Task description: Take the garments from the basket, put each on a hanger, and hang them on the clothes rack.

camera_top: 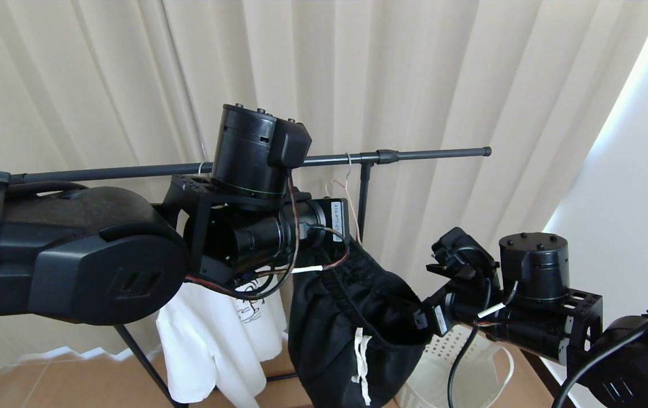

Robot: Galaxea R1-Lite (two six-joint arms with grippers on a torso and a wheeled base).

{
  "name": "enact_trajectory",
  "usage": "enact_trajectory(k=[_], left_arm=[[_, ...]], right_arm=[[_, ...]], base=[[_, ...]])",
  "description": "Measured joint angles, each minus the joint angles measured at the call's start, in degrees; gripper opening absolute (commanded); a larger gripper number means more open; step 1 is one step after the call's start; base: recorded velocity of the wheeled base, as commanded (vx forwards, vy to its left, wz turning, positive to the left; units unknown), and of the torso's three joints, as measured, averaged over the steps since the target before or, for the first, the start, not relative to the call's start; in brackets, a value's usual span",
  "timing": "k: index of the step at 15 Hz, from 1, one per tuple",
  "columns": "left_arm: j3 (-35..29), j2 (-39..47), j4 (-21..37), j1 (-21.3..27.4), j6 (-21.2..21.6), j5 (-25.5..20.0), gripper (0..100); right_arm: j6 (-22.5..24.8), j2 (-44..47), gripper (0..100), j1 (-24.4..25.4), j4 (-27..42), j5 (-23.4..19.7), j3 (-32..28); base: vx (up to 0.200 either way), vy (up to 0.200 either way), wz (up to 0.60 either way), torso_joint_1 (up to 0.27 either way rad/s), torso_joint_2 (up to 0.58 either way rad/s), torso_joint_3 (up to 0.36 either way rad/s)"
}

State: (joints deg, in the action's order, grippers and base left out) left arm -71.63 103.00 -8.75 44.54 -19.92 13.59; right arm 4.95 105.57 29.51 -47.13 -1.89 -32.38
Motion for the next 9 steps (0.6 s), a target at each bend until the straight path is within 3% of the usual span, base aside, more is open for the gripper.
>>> enact_trajectory(k=[7, 8, 9], left_arm=[[0.09, 0.02, 0.0, 0.07, 0.0, -0.07, 0], [0.09, 0.02, 0.0, 0.1, 0.0, -0.07, 0], [0.09, 0.02, -0.02, 0.11, 0.05, -0.1, 0]], right_arm=[[0.16, 0.13, 100, -0.07, -0.16, -0.27, 0.68], [0.16, 0.13, 0, -0.07, -0.13, -0.27, 0.72], [0.05, 0.11, 0, -0.02, -0.11, -0.34, 0.71]], base=[[0.0, 0.0, 0.0, 0.0, 0.0, 0.0], [0.0, 0.0, 0.0, 0.0, 0.0, 0.0], [0.0, 0.0, 0.0, 0.0, 0.0, 0.0]])
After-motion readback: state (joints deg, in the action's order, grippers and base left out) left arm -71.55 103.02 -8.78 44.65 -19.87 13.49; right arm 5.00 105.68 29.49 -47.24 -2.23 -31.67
